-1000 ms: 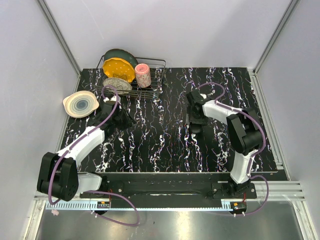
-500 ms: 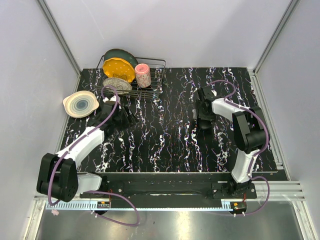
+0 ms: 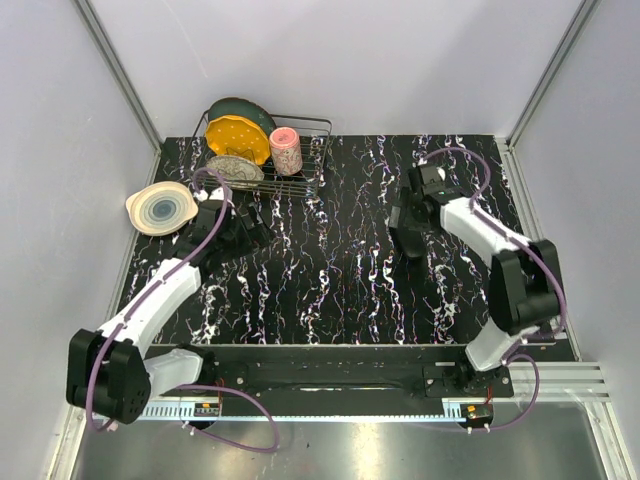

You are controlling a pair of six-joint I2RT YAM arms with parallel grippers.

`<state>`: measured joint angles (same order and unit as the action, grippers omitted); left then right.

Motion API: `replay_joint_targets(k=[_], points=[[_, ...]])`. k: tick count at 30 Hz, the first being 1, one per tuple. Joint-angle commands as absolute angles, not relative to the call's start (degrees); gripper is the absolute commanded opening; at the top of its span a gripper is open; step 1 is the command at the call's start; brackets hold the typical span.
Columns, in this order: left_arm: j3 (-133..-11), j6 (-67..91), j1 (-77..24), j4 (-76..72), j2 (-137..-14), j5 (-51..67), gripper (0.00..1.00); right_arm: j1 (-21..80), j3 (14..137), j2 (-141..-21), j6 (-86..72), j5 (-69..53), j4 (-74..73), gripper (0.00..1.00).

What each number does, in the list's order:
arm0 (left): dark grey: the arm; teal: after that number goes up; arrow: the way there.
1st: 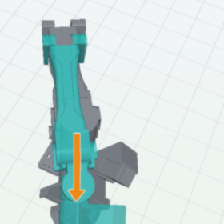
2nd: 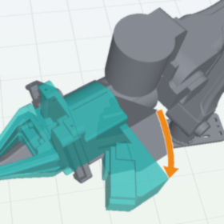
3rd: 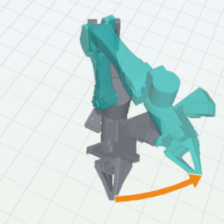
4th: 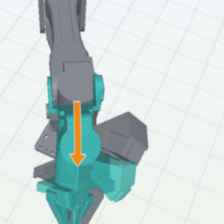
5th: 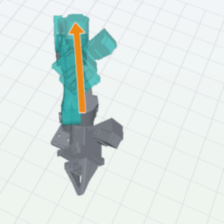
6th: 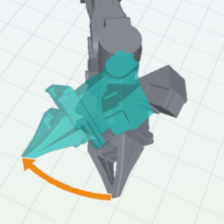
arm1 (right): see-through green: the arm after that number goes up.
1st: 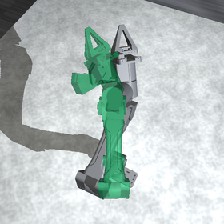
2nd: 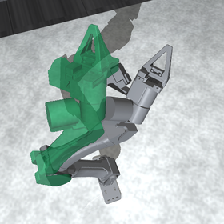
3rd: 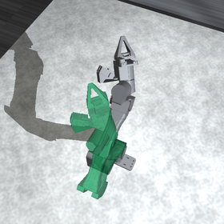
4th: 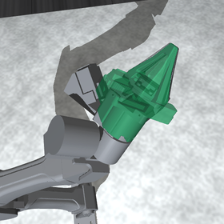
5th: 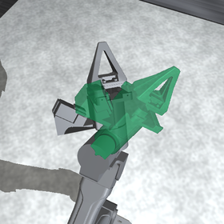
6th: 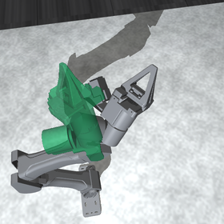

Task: Organize the sunglasses
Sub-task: Reset both arms

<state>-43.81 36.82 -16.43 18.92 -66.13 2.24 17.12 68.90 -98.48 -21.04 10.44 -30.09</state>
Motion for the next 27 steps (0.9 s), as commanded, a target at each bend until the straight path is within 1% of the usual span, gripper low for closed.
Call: replay_joint_targets(k=[1, 7, 10, 13, 19, 27], points=[[-49.1, 34.6, -16.0, 22.5, -62.6, 0.4, 0.99, 17.1, 69.1, -86.0, -23.5, 11.2, -34.2, 1.00], [-52.5, 32.5, -16.0, 25.9, -58.0, 0.2, 0.99, 17.1, 68.5, -73.3, -24.3, 6.3, -34.6, 1.00], [-53.9, 30.9, -16.0, 26.4, -55.6, 0.1, 0.99, 17.1, 68.1, -67.9, -24.3, 1.2, -32.6, 1.00], [-55.5, 30.1, -16.0, 27.0, -53.8, -1.4, 0.99, 17.1, 67.5, -63.6, -23.8, -6.8, -30.1, 1.00], [-59.8, 28.8, -16.1, 28.9, -52.1, -2.4, 0.99, 17.1, 68.7, -58.7, -23.5, -12.2, -28.0, 1.00], [-66.9, 25.8, -16.0, 31.8, -50.6, -3.6, 0.99, 17.1, 72.2, -56.9, -23.5, -13.4, -25.8, 0.99]])
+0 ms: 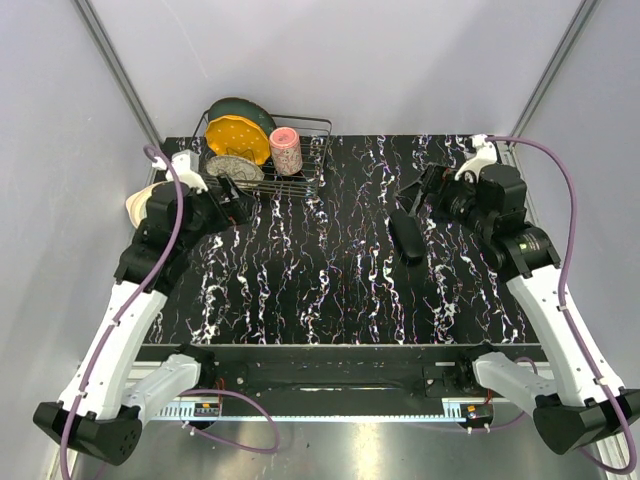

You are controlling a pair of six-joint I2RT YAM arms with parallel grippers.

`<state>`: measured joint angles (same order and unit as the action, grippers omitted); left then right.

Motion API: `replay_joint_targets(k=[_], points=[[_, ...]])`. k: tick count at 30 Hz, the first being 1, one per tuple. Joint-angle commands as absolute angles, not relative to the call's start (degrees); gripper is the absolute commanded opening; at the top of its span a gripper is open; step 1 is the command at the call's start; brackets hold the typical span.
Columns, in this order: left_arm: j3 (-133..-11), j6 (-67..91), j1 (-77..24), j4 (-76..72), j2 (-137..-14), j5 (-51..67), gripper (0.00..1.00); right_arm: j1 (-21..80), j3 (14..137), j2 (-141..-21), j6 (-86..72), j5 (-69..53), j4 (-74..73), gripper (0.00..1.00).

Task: Organize the sunglasses
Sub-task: Reset both arms

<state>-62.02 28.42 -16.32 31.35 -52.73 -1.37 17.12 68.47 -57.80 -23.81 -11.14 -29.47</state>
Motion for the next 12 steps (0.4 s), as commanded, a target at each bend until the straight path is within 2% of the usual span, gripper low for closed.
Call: replay_joint_targets(k=[1, 12], points=[[-67.4, 25.2, -16.0, 31.8, -50.5, -4.1, 0.99, 17.1, 72.5, -57.0, -23.5, -13.4, -25.4, 1.00], [-70.4, 23.5, -16.1, 33.6, -49.7, -6.5, 0.99, 17.1, 72.7, -58.1, -24.3, -13.6, -23.6, 1.00]])
